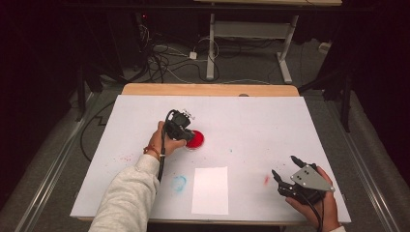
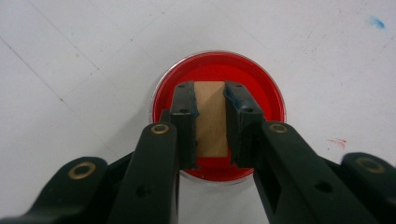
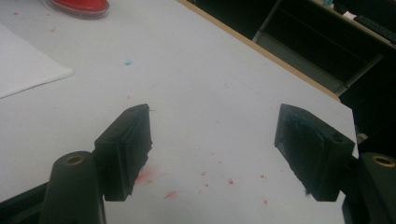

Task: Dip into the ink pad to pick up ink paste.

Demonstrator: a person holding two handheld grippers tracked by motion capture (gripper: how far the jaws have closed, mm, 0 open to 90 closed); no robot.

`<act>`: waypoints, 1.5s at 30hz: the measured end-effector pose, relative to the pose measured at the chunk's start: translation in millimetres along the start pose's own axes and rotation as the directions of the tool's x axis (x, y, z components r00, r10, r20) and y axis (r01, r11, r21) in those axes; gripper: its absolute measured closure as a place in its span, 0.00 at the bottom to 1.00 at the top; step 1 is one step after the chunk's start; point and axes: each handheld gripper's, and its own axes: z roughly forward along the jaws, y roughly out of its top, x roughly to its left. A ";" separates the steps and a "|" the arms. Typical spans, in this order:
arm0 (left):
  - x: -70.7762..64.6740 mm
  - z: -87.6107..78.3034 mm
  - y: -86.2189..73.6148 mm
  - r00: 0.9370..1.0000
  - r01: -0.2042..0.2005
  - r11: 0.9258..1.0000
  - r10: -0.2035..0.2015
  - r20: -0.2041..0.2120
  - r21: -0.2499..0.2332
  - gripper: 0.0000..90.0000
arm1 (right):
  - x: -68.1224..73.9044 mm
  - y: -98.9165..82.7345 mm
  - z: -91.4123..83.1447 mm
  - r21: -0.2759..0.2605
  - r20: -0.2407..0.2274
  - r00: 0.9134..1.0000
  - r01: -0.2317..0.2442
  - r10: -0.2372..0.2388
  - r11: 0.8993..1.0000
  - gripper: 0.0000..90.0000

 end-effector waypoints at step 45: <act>-1.8 1.7 -8.3 0.999 0.034 0.998 -0.035 -0.012 -0.058 0.82 | 3.1 2.1 -0.8 -0.001 -0.001 1.000 0.005 -0.005 1.000 0.30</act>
